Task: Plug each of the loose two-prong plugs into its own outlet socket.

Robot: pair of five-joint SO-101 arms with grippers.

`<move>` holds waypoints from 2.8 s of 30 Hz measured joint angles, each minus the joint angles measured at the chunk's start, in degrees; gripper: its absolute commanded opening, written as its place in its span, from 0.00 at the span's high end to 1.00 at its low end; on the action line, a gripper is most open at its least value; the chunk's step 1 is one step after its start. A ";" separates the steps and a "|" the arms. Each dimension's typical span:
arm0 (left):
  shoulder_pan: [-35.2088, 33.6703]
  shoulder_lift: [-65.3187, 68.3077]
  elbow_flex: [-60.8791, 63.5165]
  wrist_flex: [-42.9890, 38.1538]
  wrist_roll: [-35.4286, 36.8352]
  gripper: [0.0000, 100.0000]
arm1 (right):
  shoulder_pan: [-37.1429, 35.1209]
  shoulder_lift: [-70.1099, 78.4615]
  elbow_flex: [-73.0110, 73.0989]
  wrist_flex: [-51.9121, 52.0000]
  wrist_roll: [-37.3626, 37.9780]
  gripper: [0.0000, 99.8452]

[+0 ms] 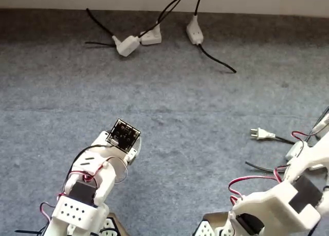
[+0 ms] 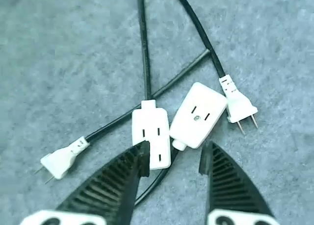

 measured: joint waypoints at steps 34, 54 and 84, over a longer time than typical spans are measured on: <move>0.26 0.00 0.00 0.00 0.00 0.84 | 2.99 13.19 2.29 -11.08 5.63 0.79; 0.26 0.00 0.00 0.00 0.00 0.84 | -1.23 9.93 2.55 -9.93 5.71 0.78; 0.18 0.00 0.00 0.00 0.00 0.84 | -1.05 5.71 15.03 -21.63 9.58 0.78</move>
